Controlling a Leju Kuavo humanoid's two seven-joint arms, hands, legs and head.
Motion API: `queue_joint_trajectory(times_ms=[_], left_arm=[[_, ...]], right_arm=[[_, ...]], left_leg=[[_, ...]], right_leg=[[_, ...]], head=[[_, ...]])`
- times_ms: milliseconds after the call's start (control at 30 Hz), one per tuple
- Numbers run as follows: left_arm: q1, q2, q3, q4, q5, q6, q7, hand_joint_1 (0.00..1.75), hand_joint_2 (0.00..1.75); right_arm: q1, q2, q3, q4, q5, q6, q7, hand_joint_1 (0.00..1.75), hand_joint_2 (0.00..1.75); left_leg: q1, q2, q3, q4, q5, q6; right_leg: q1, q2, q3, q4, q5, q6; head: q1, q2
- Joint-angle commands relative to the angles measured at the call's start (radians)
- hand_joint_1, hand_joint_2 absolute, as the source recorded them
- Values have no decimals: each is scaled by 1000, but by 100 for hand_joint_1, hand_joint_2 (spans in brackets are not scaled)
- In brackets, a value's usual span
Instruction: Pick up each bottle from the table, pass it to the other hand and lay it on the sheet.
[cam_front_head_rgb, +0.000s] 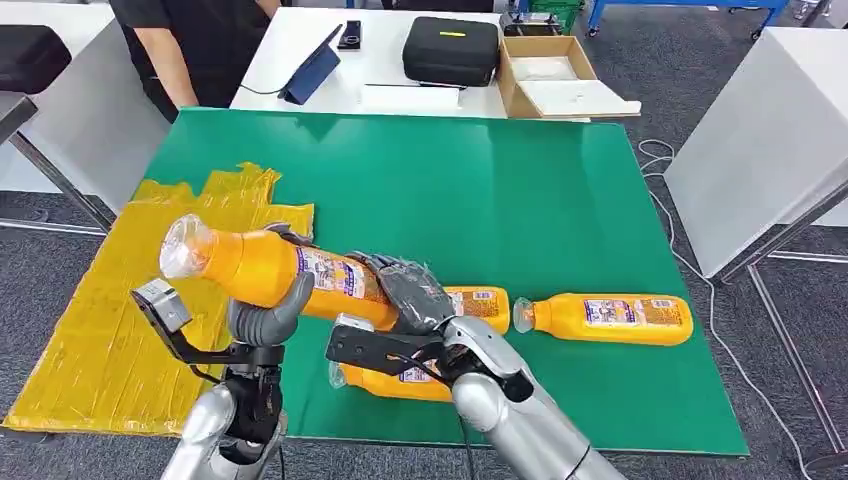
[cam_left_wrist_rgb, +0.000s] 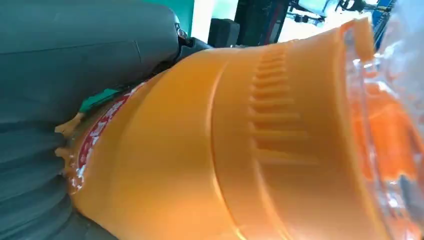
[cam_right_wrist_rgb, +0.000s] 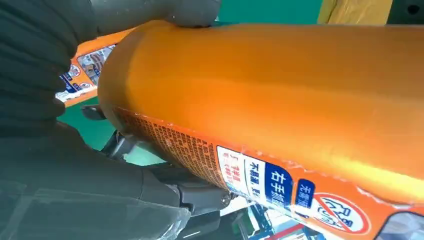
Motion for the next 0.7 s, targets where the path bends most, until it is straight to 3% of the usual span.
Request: queue_joint_trajectory(times_ms=[33,700], left_arm=[[-27,11,34,-3,19,-21,7,175,175],[-11,14,48,-16,48,-44,9,175,175]], right_arm=[[-1,-1,63,21,29,21,-13,0,0],[22,-33,22,2,46,15,-20,0,0]], left_leg=[[2,-2,2,0,-1,-5],[2,-3,1,1,0,-5]], right_leg=[[1,2,2,0,0,-3],[1,1,2,0,0,-3]], head=[[0,0],[0,0]])
